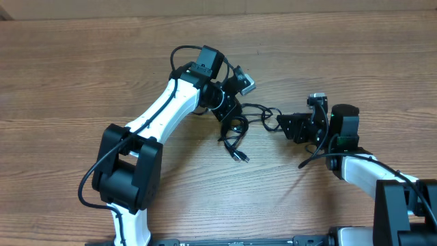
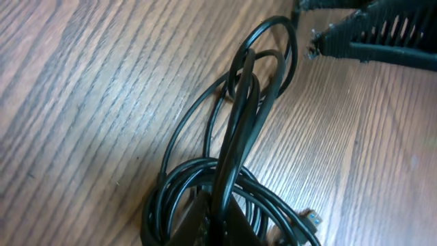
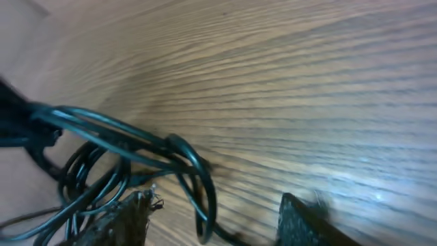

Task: Untangle cables

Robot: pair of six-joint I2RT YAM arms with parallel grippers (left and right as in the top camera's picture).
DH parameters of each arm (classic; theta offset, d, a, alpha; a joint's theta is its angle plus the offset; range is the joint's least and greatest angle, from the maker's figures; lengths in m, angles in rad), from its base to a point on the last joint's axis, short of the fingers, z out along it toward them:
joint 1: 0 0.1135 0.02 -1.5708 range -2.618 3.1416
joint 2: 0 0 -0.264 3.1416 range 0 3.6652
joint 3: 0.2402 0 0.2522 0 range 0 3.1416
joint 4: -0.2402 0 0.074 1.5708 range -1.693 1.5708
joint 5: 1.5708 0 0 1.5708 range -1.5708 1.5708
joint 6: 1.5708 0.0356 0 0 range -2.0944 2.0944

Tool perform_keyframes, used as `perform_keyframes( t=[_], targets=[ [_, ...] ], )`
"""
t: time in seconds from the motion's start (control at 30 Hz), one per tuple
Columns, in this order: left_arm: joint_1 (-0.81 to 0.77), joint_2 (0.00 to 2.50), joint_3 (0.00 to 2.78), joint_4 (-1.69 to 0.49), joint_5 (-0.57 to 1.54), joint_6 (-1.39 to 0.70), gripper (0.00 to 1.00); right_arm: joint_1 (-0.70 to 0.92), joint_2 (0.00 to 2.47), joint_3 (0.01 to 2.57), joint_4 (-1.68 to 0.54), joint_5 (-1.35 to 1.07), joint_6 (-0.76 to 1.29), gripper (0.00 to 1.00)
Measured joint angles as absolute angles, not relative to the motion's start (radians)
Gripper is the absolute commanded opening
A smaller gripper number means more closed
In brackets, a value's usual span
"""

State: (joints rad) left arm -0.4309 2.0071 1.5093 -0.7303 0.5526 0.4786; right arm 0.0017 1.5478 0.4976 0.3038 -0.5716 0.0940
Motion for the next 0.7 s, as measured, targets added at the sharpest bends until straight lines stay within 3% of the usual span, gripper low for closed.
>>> perform_keyframes(
  t=[0.37,0.53,0.7],
  targets=[
    [-0.431,2.007,1.509,-0.736,0.554,0.636,0.04,0.002,1.548,0.498,0.302,-0.627,0.021,0.62],
    [-0.431,2.007,1.509,-0.737,0.555,0.654,0.04,0.002,1.548,0.498,0.299,-0.631,0.002,0.45],
    [-0.431,2.007,1.509,-0.737,0.577,0.662,0.04,0.001,1.548,0.498,0.297,-0.632,-0.003,0.35]
  ],
)
